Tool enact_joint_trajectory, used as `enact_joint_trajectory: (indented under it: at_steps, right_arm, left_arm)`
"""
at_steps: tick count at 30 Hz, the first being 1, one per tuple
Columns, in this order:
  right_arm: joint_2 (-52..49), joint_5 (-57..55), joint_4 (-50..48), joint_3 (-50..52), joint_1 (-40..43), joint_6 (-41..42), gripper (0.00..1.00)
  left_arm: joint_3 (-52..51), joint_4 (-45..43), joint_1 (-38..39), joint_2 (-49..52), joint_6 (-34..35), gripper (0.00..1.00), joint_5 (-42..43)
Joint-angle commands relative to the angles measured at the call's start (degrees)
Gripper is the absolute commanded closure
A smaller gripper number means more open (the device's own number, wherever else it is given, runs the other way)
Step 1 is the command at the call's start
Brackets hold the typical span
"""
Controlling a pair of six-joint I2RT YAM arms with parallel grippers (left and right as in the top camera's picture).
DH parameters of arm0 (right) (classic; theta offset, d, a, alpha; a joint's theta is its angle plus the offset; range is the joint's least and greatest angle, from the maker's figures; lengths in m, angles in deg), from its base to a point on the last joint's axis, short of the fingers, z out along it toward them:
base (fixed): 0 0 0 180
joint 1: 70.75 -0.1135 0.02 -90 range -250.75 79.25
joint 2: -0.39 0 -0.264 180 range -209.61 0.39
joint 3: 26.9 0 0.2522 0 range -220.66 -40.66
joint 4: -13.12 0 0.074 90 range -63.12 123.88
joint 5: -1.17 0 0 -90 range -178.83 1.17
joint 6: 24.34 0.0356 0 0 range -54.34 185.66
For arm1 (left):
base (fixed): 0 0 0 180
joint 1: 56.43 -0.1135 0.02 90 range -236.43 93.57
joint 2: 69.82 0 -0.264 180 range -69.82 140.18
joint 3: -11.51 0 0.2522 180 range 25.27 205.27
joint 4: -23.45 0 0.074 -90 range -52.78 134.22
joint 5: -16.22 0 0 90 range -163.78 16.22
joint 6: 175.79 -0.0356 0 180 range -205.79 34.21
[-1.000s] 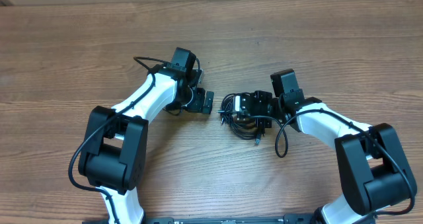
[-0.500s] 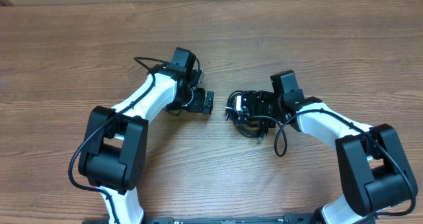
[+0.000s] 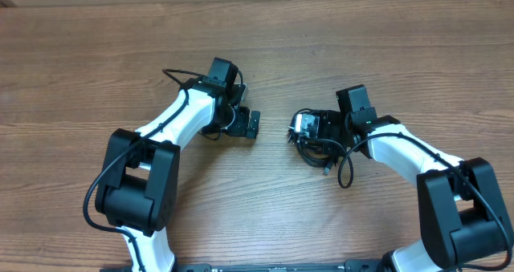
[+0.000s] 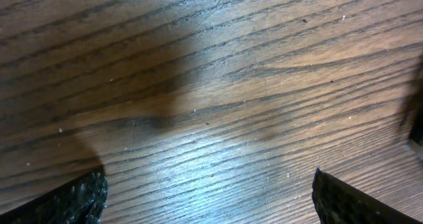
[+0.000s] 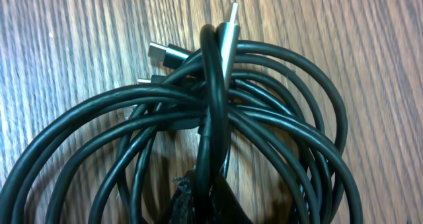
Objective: Untangle cables
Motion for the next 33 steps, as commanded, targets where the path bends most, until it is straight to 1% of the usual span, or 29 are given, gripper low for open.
enact_joint_trajectory:
  at_steps: [1, 5, 7, 12, 14, 19, 22, 26, 30, 33]
  right_arm:
    - [1.86, -6.86, 1.38, -0.35, 0.74, 0.70, 0.96]
    - [6.23, -11.10, 2.60, -0.37, 0.74, 0.57, 0.96]
    - [9.40, -11.47, 4.13, -0.37, 0.74, -1.07, 0.96]
    - [17.53, -11.08, 8.33, -0.35, 0.74, -2.86, 0.96]
    - [20.41, -9.92, 10.01, -0.37, 0.74, -4.17, 0.96]
    - [25.90, -6.40, 11.76, -0.37, 0.74, -4.33, 0.96]
    - [26.82, -4.00, 11.74, -0.37, 0.74, -4.33, 0.96]
    - [26.27, -3.61, 11.63, -0.35, 0.76, -4.24, 0.96]
    - [25.88, -3.34, 10.60, -0.35, 0.94, -3.41, 0.96]
    - [25.68, -1.68, 9.46, -0.35, 2.19, -0.15, 0.96]
  left_arm:
    - [-1.68, 0.07, 0.09, 1.81, -0.68, 0.00, 1.75]
    - [-1.68, 0.04, 0.09, 1.81, -0.68, 0.00, 1.75]
    - [-1.68, 0.04, 0.09, 1.81, -0.70, 0.00, 1.75]
    - [-1.68, 0.07, 0.09, 1.81, -0.70, 0.00, 1.75]
    - [-1.68, 0.11, 0.09, 1.81, -0.70, 0.00, 1.77]
    - [-1.68, 0.87, 0.09, 1.81, -0.74, 0.01, 3.02]
    - [-1.68, 0.59, 0.33, 1.81, -1.18, 0.00, 7.41]
    - [-1.68, -2.14, 1.97, 1.79, -1.38, 0.00, 12.41]
    - [-1.68, -5.55, 4.33, 1.79, -1.31, 0.01, 13.79]
    - [-1.68, -9.25, 5.99, 1.79, -1.66, 0.00, 13.75]
